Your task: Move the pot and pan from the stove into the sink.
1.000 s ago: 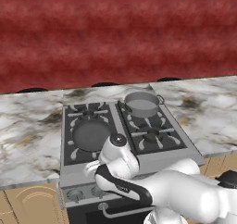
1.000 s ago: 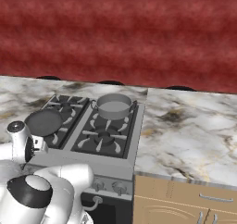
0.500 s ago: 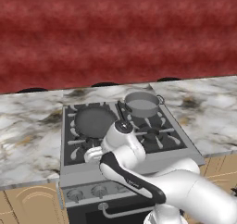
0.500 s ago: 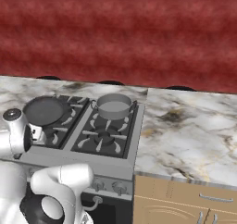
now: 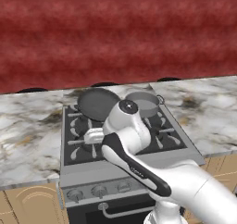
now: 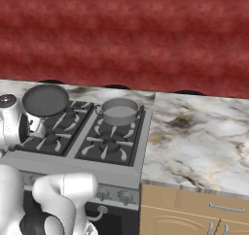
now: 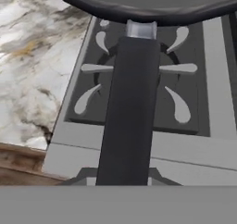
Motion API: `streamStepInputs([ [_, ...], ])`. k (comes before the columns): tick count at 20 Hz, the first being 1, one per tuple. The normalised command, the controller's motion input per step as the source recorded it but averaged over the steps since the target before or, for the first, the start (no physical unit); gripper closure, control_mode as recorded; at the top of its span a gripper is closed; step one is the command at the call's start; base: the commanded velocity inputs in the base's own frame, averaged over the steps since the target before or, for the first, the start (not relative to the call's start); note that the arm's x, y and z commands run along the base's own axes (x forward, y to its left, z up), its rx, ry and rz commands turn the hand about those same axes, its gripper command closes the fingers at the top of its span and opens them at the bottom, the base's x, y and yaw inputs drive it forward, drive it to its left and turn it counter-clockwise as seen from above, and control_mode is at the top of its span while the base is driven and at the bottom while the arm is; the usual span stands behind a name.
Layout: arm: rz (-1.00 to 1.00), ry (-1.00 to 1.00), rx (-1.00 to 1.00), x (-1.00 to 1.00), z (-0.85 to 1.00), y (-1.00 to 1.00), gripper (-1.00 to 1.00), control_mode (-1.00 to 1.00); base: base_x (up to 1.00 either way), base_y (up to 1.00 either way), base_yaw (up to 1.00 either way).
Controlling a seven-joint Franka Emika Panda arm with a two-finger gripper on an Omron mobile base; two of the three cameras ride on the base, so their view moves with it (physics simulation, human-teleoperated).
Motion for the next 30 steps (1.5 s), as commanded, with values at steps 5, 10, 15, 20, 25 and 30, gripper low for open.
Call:
streamStepInputs([
  [5,-0.05,0.0,0.03,-0.31,0.77,0.0,1.0,-1.0,0.0,0.0,0.0],
  [10,-0.01,0.0,0.03,-0.41,0.83,0.0,1.0,-1.0,0.0,0.0,0.0],
  [15,0.0,0.0,0.04,-0.53,0.75,-0.06,1.0,-1.0,0.0,0.0,0.0],
  [20,0.05,-0.06,0.0,-0.87,0.18,-0.26,1.0,-1.0,0.0,0.0,0.0],
  [25,0.08,-0.14,-0.02,-0.86,-0.01,-0.34,1.0,-1.0,0.0,0.0,0.0],
  [30,0.01,-0.16,-0.01,-0.26,0.0,-0.36,1.0,-1.0,0.0,0.0,0.0],
])
